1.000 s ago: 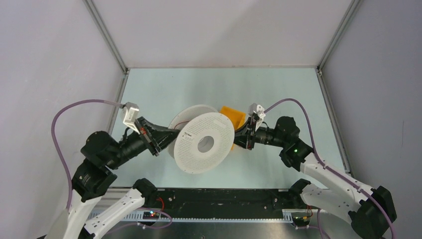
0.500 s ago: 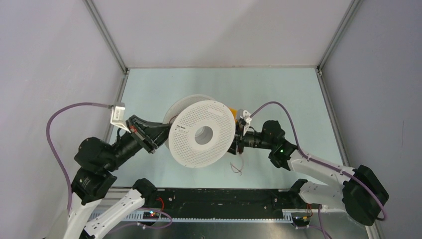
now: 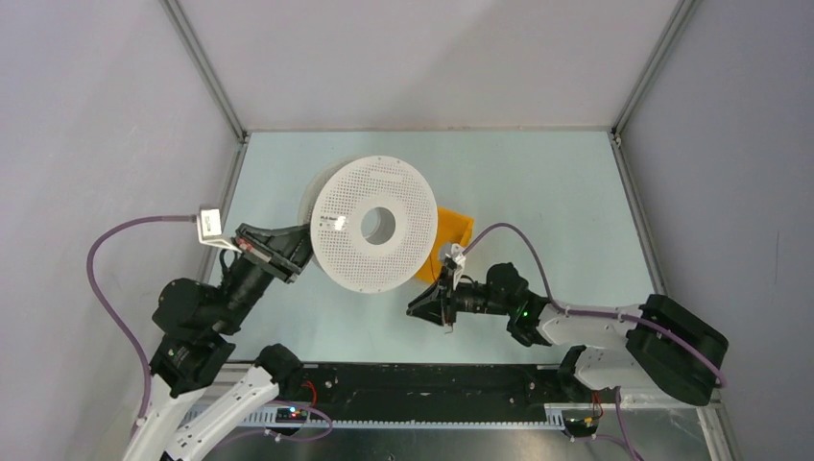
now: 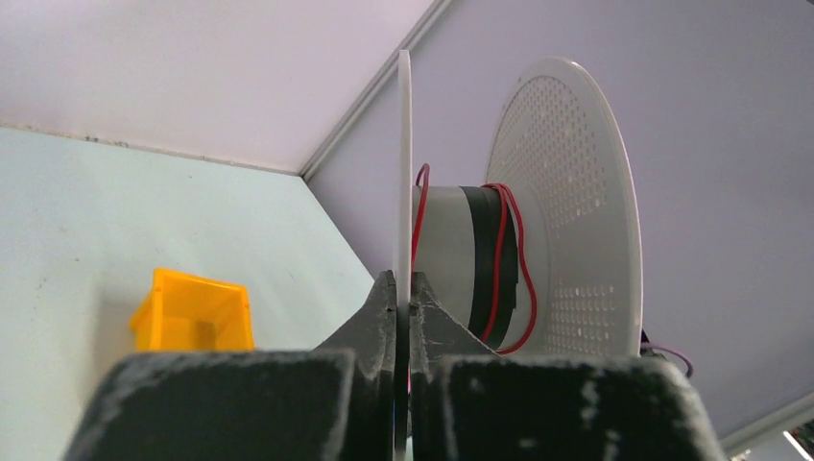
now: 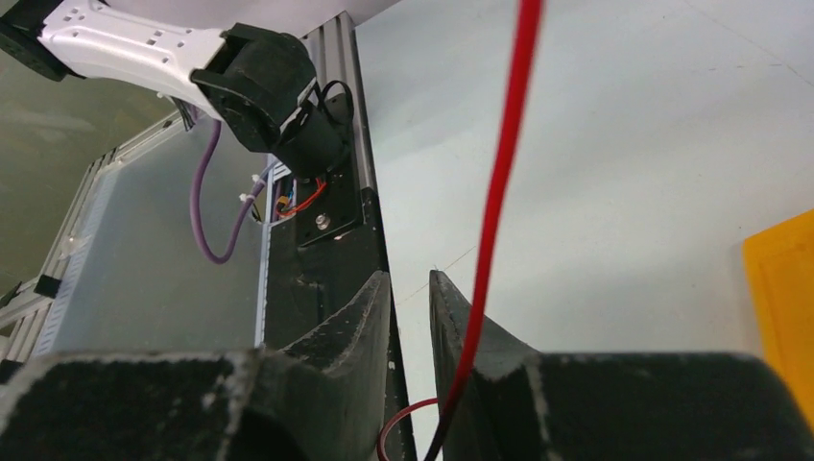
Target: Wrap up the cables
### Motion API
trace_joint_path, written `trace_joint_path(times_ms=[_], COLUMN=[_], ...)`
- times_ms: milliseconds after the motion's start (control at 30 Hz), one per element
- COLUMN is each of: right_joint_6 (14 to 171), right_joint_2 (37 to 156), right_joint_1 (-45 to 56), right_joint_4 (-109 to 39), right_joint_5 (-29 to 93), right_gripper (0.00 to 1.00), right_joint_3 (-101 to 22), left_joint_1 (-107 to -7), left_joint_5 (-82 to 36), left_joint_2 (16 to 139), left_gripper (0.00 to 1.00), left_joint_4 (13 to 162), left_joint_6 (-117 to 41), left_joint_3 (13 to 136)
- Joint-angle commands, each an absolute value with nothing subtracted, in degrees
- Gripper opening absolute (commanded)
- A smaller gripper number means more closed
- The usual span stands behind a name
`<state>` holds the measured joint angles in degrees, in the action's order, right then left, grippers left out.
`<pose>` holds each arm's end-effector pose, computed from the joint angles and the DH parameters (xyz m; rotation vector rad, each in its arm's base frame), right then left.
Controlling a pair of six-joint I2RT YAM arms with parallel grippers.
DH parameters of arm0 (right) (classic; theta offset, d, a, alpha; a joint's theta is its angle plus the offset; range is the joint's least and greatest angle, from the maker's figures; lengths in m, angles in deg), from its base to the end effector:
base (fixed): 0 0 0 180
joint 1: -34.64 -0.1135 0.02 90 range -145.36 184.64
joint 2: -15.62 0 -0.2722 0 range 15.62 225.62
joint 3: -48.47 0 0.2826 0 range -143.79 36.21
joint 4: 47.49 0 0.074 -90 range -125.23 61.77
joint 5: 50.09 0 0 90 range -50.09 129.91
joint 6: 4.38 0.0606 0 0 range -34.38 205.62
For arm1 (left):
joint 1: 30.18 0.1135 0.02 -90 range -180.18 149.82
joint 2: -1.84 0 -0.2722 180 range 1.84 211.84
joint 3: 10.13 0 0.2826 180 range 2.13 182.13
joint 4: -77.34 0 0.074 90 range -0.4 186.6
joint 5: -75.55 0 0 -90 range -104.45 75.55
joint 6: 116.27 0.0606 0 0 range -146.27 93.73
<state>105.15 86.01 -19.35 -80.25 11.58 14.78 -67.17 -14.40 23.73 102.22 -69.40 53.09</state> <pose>0.1427 0.2452 0.1923 -0.9247 1.5707 1.3498 0.0869 -0.0654 0.4397 -0.0747 1.3784 -1.1882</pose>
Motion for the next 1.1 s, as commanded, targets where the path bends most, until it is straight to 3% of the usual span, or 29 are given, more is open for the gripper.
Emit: trace_joint_path(times_ms=[0, 200, 467, 600, 700, 1067], right_joint_6=[107.2, 108.7, 112.2, 111.2, 112.2, 103.9], right_joint_2=[89.6, 93.8, 96.0, 94.3, 95.5, 96.4], right_joint_1=[-21.9, -24.3, -27.5, -31.8, -34.1, -36.6], right_joint_4=[-91.6, -97.8, -102.0, -93.4, -85.8, -54.1], right_joint_5=[18.3, 22.1, 21.7, 26.1, 28.1, 25.6], right_gripper=[0.24, 0.23, 0.05, 0.01, 0.01, 0.0], right_joint_3=[15.8, 17.8, 17.2, 13.0, 9.0, -13.0], left_joint_1=[-67.3, -67.3, -67.3, -67.3, -67.3, -69.3], left_joint_5=[-9.3, -3.5, 10.6, 17.6, 18.6, 18.9], left_joint_2=[23.2, 21.9, 19.7, 19.7, 21.4, 27.6], left_gripper=[0.0, 0.0, 0.0, 0.0, 0.0, 0.0], left_joint_4=[92.4, 92.3, 93.7, 94.7, 95.0, 101.4], left_joint_6=[-74.0, -74.4, -70.9, -63.7, -53.0, -36.2], left_joint_3=[52.6, 51.1, 46.9, 46.2, 46.8, 48.2])
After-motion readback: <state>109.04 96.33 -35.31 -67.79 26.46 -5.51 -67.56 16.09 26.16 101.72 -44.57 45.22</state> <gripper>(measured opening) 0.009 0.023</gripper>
